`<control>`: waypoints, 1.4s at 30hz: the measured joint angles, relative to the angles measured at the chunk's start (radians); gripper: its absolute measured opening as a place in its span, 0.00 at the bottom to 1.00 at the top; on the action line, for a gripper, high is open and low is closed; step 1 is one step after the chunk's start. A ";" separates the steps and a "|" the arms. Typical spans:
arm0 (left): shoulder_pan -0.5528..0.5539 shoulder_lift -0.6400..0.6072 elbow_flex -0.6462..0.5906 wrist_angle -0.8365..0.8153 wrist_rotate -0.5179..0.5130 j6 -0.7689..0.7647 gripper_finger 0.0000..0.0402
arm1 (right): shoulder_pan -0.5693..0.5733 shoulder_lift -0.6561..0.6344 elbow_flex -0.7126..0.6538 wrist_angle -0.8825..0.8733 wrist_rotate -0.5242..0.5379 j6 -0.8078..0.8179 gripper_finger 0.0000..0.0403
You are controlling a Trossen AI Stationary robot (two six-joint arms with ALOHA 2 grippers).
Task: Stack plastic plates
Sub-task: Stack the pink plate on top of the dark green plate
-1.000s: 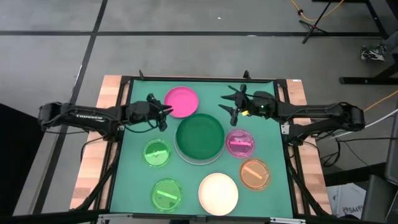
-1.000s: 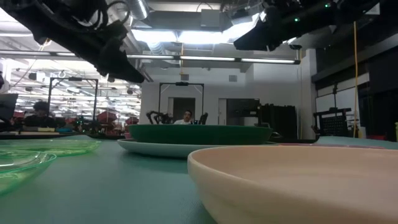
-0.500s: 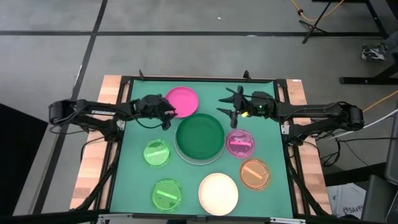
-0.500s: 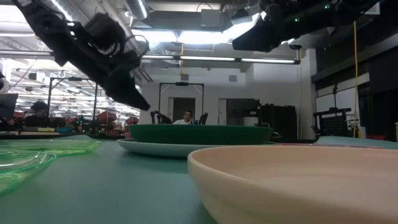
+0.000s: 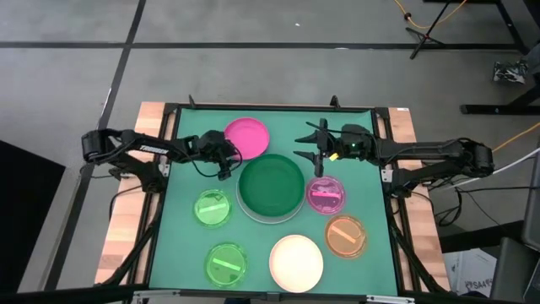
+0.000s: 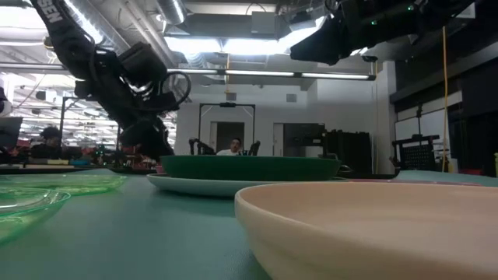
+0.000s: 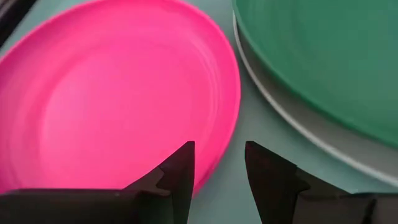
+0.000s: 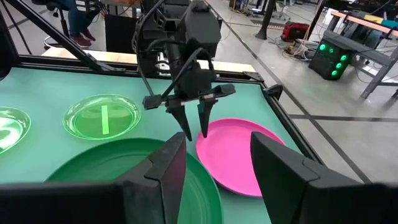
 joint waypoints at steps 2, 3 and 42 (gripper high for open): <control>0.000 0.019 0.000 0.002 0.000 0.020 0.34 | 0.000 0.000 0.000 0.000 0.000 0.000 0.42; 0.001 0.029 0.000 0.004 -0.002 0.026 0.34 | 0.000 0.000 0.000 0.000 0.000 0.000 0.42; 0.013 0.049 0.123 0.075 -0.104 0.019 0.01 | 0.081 0.000 0.000 0.000 -0.160 0.001 0.42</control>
